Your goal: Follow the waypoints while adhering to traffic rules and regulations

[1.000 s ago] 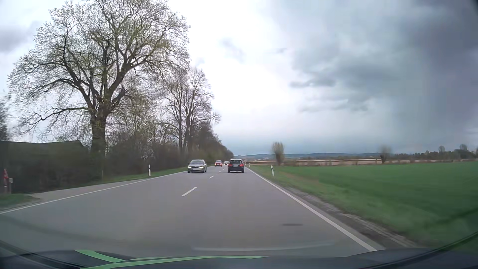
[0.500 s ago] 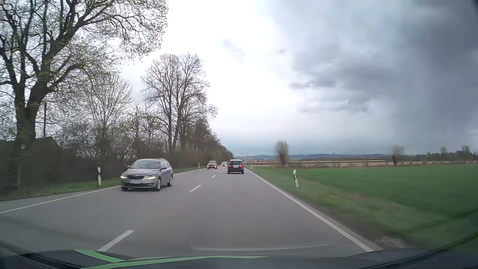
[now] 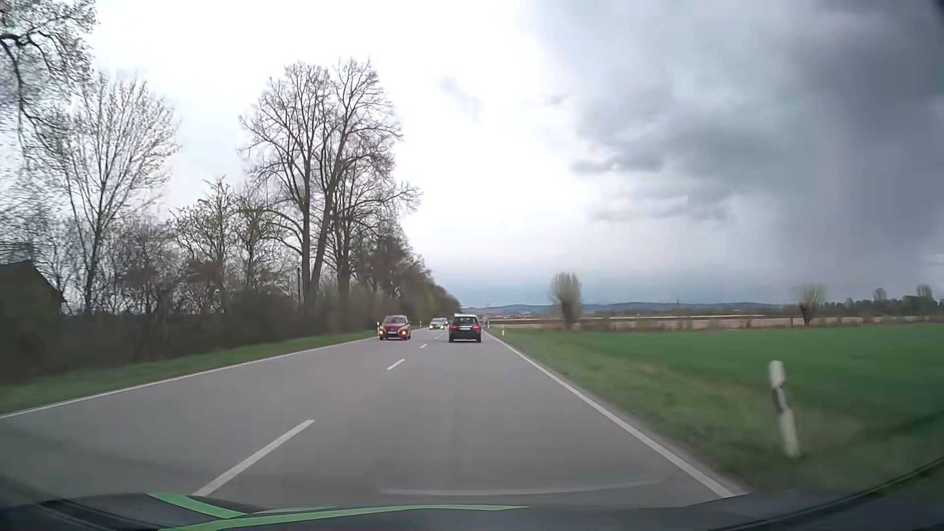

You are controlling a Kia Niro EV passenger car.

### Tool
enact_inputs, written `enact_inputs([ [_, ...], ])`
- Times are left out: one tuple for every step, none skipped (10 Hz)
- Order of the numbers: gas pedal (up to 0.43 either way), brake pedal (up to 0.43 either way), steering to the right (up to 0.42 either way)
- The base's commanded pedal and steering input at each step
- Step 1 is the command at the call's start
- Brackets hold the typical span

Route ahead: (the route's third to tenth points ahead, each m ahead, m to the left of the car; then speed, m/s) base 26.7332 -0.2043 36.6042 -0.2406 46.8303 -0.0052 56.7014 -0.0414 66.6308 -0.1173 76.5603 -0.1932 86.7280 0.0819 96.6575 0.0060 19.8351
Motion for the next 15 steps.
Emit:
enact_inputs([
  [0.197, 0.000, -0.001],
  [0.197, 0.000, -0.001],
  [0.197, 0.000, -0.001],
  [0.197, 0.000, -0.002],
  [0.197, 0.000, -0.001],
  [0.197, 0.000, -0.001],
  [0.197, 0.000, -0.001],
  [0.189, 0.000, -0.001],
  [0.189, 0.000, -0.002],
  [0.177, 0.000, -0.002],
  [0.177, 0.000, -0.002],
  [0.169, 0.000, -0.001],
  [0.138, 0.000, -0.002],
  [0.138, 0.000, -0.002],
  [0.130, 0.000, -0.002],
])
